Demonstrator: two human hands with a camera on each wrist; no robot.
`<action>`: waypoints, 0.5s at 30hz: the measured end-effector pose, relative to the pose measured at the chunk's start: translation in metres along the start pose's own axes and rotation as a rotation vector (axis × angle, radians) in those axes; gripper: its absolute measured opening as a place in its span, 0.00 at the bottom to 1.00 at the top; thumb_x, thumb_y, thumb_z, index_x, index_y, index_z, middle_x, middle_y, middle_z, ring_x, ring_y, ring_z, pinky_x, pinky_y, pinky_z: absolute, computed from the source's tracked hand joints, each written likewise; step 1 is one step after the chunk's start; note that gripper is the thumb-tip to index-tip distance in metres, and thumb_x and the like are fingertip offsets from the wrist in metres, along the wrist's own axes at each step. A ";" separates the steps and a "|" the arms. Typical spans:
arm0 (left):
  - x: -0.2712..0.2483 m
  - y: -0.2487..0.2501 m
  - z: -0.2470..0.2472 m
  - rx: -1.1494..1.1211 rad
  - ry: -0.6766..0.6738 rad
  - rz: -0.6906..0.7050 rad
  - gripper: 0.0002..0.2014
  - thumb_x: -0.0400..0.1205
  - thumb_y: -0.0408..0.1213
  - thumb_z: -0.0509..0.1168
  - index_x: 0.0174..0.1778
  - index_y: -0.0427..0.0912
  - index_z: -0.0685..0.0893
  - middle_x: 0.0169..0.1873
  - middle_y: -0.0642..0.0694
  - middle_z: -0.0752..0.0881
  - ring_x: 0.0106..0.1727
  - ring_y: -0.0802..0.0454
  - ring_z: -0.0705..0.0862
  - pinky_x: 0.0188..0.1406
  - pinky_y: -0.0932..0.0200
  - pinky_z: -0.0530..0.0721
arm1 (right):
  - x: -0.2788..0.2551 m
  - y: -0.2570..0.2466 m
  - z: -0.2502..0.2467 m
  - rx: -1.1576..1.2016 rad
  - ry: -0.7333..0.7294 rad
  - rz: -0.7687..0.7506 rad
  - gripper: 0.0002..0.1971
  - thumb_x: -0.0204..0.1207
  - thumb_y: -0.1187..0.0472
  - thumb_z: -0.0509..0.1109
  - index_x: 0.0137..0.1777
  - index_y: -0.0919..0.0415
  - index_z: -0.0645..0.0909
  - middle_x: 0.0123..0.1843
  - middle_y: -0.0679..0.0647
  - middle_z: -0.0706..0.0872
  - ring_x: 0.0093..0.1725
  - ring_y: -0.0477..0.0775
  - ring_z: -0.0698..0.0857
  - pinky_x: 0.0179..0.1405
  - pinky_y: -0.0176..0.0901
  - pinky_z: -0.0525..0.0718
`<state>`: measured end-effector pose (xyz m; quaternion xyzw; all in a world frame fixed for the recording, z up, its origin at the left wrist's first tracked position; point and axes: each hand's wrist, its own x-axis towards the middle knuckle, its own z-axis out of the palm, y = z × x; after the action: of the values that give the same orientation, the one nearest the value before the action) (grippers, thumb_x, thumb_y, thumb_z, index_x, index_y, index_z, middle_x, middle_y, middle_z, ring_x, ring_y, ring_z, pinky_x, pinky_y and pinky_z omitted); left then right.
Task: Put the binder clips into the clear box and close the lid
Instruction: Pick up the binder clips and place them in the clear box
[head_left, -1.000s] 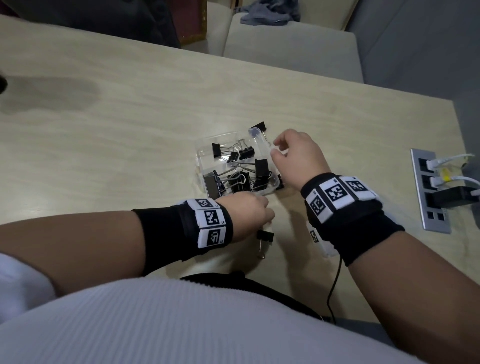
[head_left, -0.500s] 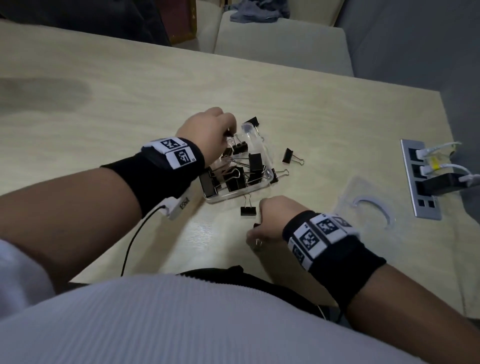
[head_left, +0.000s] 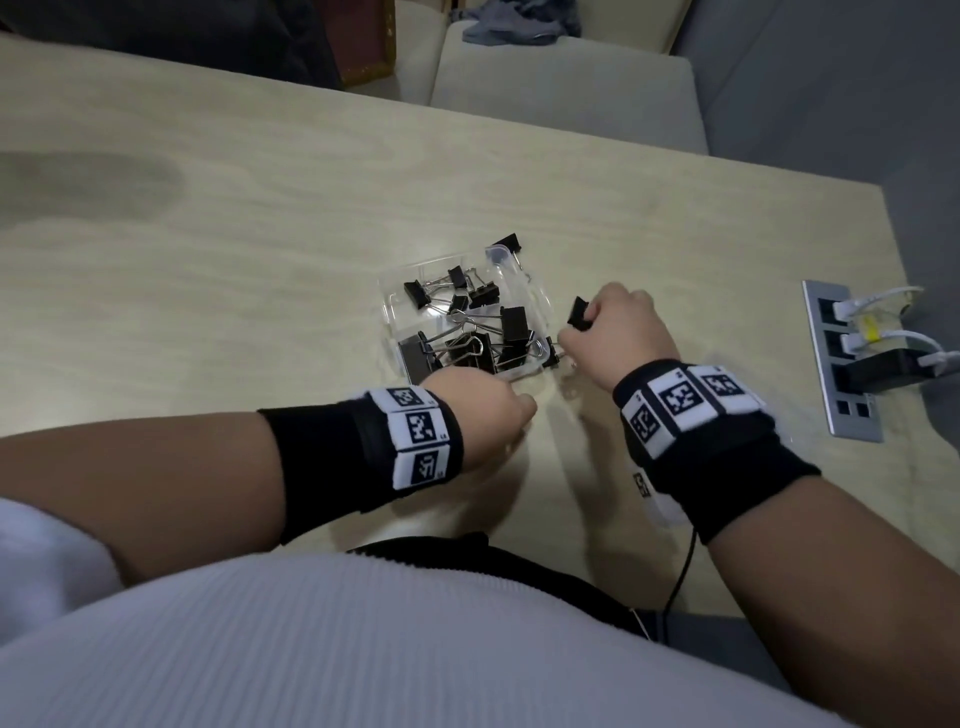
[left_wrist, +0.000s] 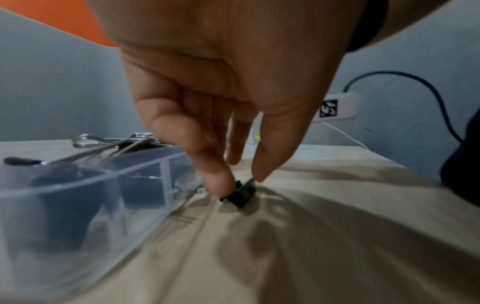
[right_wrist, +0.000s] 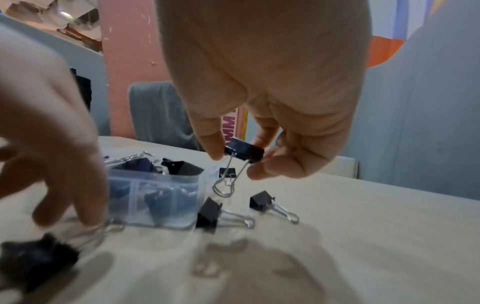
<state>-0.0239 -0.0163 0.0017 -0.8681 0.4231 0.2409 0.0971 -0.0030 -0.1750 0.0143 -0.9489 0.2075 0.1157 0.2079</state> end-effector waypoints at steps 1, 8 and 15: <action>0.001 0.002 0.002 0.000 -0.019 -0.011 0.13 0.83 0.39 0.58 0.63 0.42 0.75 0.50 0.39 0.85 0.48 0.37 0.86 0.33 0.50 0.77 | 0.004 -0.005 -0.002 0.039 0.017 -0.027 0.17 0.71 0.54 0.70 0.58 0.59 0.76 0.59 0.58 0.74 0.45 0.59 0.80 0.43 0.47 0.77; 0.007 0.003 0.012 0.010 -0.035 0.064 0.14 0.83 0.36 0.57 0.65 0.41 0.74 0.55 0.37 0.81 0.48 0.34 0.85 0.35 0.44 0.81 | 0.023 -0.051 -0.004 0.309 0.116 -0.283 0.21 0.75 0.46 0.72 0.62 0.55 0.77 0.58 0.52 0.82 0.52 0.50 0.81 0.50 0.40 0.76; 0.005 -0.007 -0.005 -0.150 0.158 0.026 0.18 0.82 0.45 0.59 0.67 0.45 0.71 0.56 0.41 0.82 0.50 0.37 0.86 0.37 0.49 0.82 | 0.047 -0.020 0.002 0.187 0.133 -0.161 0.15 0.80 0.52 0.64 0.64 0.56 0.78 0.62 0.57 0.83 0.56 0.57 0.83 0.55 0.46 0.78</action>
<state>-0.0144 -0.0173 0.0036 -0.8835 0.4215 0.2043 -0.0050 0.0473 -0.1739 0.0047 -0.9445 0.1540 0.0157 0.2896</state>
